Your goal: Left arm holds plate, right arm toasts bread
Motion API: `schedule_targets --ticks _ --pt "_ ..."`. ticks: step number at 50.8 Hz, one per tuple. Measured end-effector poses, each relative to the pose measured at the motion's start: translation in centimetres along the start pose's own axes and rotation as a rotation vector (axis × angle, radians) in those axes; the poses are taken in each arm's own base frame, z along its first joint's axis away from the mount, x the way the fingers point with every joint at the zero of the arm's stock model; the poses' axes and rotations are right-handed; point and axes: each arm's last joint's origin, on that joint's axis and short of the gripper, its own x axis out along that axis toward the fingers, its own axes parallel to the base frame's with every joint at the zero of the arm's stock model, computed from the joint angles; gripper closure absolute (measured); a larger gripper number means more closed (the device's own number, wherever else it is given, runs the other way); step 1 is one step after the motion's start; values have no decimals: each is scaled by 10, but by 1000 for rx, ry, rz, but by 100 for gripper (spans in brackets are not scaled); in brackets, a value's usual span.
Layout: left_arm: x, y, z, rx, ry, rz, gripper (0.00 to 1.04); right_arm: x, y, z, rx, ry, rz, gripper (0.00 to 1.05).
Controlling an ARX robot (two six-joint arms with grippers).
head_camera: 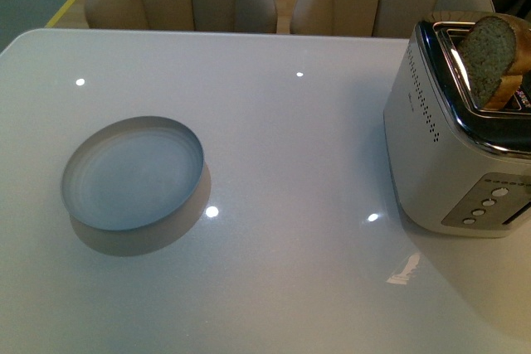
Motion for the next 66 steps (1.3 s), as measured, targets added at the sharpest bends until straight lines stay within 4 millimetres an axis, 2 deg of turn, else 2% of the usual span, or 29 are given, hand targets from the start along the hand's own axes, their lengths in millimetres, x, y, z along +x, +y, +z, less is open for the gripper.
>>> schedule_targets --ticks 16,23,41,58,66 --pt "-6 0 0 0 0 0 102 0 0 0 0 0 0 9" --pt "-17 0 -3 0 10 0 102 0 0 0 0 0 0 9" --pt "-18 0 -3 0 5 0 100 0 0 0 0 0 0 9" --pt "-18 0 -3 0 5 0 45 0 0 0 0 0 0 9" --pt "-18 0 -3 0 5 0 7 0 0 0 0 0 0 9"
